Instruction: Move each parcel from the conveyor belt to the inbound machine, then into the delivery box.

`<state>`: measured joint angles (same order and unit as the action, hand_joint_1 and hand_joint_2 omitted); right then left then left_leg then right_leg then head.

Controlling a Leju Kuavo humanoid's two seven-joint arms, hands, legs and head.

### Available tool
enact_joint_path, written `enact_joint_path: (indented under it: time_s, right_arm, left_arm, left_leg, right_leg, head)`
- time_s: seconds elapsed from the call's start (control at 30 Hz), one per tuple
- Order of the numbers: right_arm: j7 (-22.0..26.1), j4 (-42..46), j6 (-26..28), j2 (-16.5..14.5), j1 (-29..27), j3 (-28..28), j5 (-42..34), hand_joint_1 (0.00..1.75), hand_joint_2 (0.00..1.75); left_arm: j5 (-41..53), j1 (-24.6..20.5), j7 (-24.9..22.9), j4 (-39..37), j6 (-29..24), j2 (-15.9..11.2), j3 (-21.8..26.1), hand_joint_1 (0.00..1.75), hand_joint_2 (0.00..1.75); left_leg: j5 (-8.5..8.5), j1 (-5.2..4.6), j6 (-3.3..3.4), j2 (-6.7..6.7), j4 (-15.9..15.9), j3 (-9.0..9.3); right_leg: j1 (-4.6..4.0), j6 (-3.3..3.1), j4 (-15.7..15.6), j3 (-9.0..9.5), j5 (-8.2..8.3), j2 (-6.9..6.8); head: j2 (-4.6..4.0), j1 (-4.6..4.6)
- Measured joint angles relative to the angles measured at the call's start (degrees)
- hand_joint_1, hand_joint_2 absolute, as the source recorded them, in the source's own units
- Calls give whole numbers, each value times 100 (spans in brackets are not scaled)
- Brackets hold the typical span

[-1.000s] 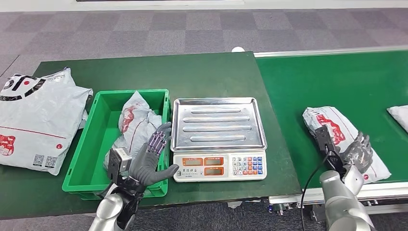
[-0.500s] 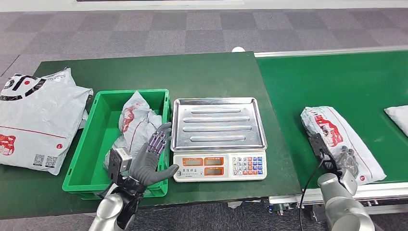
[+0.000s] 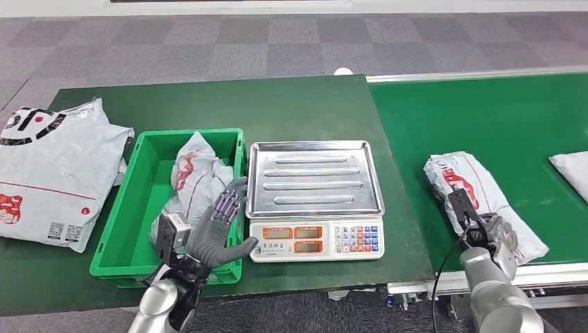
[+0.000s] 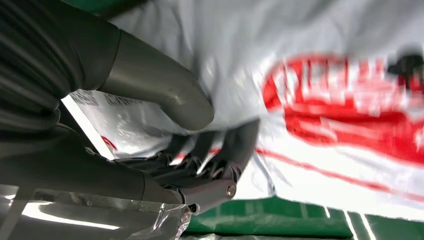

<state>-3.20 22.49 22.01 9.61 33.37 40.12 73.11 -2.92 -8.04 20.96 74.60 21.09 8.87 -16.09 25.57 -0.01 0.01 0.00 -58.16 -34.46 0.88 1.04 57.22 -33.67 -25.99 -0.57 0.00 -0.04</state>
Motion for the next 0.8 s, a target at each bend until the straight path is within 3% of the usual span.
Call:
enact_joint_path:
  time_s: [0.53, 0.63, 0.8]
  right_arm:
    - [468, -11, 168, 9, 26, 12, -212, 175, 175]
    - [1086, 8, 489, -27, 28, 12, -542, 175, 175]
    - [2804, 338, 1355, -208, 41, 10, -1695, 175, 175]
  left_arm:
    - [27, 2, 0, 2, -1, 0, 5, 0, 175]
    - [50, 9, 0, 7, -4, 1, 19, 0, 175]
    - [60, 27, 12, 22, -21, 13, 45, 0, 175]
  left_leg:
    - [0, 0, 0, -2, 0, -4]
    - [0, 0, 0, -2, 0, -6]
    - [-1, 1, 0, -3, 1, -5]
  right_leg:
    - [0, 0, 1, 0, 0, -2]
    - [0, 0, 2, 0, 0, -2]
    - [-1, 0, 2, 0, 0, -3]
  head:
    - [-1, 2]
    - [-1, 2]
    - [-2, 1]
